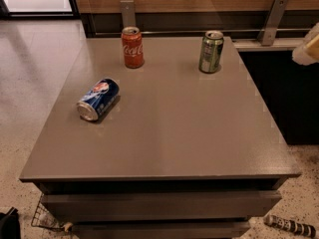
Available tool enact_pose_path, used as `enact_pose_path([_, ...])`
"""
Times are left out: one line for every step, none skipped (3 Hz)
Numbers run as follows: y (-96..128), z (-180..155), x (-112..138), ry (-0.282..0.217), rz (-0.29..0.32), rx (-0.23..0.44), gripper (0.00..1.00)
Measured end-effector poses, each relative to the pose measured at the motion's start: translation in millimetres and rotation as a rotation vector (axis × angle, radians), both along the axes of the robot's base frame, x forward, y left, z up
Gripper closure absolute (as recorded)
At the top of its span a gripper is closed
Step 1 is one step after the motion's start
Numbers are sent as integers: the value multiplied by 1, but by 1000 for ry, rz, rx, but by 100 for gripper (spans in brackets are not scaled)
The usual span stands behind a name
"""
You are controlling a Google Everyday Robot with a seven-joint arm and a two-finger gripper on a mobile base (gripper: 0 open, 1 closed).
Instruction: Place pepsi can upright
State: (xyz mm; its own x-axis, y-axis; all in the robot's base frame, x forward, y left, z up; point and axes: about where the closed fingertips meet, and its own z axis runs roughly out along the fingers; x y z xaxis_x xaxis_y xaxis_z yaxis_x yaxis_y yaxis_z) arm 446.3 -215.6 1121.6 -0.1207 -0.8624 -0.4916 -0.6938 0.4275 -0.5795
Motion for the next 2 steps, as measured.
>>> enact_pose_path([6,0,2,4,-12,33,0])
enact_pose_path([23,0,7,18,-47,136,0])
